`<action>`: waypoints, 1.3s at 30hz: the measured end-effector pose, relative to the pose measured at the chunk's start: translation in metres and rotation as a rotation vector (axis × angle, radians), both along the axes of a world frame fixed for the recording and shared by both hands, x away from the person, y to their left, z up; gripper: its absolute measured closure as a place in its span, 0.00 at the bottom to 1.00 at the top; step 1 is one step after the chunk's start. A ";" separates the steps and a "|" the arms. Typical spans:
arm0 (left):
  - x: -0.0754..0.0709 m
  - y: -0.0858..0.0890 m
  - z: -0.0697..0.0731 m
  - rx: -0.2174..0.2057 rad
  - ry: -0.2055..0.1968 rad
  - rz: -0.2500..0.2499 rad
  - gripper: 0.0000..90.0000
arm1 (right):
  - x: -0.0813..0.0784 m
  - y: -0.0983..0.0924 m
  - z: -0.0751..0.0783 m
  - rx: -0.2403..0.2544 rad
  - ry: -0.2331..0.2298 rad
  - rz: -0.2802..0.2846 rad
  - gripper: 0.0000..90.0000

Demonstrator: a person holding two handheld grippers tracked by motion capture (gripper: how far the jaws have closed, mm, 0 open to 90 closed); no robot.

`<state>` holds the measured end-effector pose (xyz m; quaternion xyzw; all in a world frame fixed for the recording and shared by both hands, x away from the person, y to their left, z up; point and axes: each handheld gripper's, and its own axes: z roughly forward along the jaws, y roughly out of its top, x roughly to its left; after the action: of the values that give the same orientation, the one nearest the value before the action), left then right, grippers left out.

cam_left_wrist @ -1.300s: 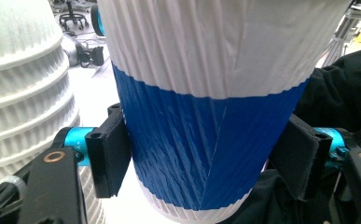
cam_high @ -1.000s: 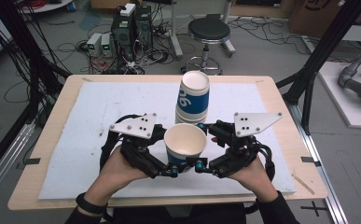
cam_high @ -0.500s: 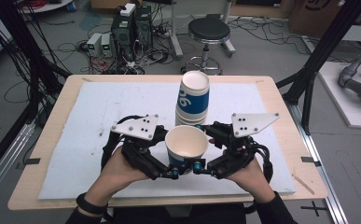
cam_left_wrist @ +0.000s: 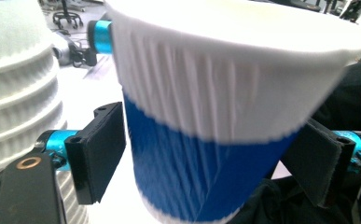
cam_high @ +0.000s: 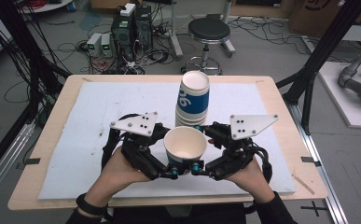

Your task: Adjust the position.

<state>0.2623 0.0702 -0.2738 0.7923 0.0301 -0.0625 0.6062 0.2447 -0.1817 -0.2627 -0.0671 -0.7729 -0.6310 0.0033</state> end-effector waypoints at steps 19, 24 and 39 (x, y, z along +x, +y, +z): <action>0.001 0.001 -0.001 -0.006 -0.009 -0.010 0.28 | 0.001 0.002 -0.002 0.012 0.007 -0.003 0.25; 0.002 0.005 0.000 -0.012 -0.018 -0.002 0.28 | 0.002 0.002 -0.002 -0.001 0.008 -0.016 0.20; 0.010 0.048 0.010 -0.034 -0.065 0.112 0.28 | 0.007 -0.021 0.004 0.001 -0.046 -0.072 0.20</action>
<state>0.2719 0.1181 -0.2639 0.7805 0.0537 -0.0029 0.6228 0.2515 -0.2028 -0.2588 -0.0803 -0.7697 -0.6322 -0.0373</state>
